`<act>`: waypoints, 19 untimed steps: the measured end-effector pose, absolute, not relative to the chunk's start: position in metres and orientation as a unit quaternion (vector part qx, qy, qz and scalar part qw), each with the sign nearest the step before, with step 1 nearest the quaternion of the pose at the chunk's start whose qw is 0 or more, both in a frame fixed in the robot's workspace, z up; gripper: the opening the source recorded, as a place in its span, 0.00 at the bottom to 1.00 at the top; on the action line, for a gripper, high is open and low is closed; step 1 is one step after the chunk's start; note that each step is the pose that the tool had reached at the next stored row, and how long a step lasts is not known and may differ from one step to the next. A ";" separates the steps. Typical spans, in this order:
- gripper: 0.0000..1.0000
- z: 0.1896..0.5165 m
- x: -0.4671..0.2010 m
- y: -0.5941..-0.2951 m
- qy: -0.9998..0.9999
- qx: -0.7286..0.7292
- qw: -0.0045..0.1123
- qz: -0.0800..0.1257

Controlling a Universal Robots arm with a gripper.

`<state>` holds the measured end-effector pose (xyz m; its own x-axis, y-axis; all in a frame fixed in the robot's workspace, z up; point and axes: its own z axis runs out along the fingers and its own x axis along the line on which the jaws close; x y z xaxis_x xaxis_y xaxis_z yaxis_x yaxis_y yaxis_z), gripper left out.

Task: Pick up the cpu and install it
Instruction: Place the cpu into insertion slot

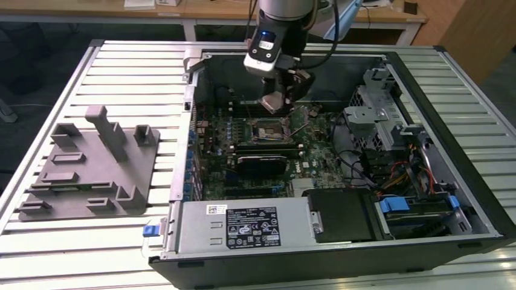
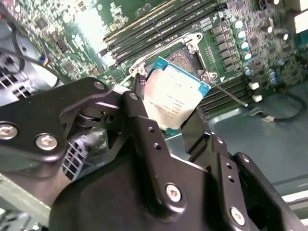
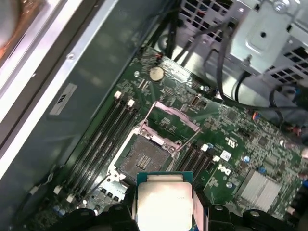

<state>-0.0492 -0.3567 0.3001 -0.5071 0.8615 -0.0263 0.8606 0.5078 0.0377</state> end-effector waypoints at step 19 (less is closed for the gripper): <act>0.55 0.297 -0.049 -0.357 0.770 0.638 0.022 0.006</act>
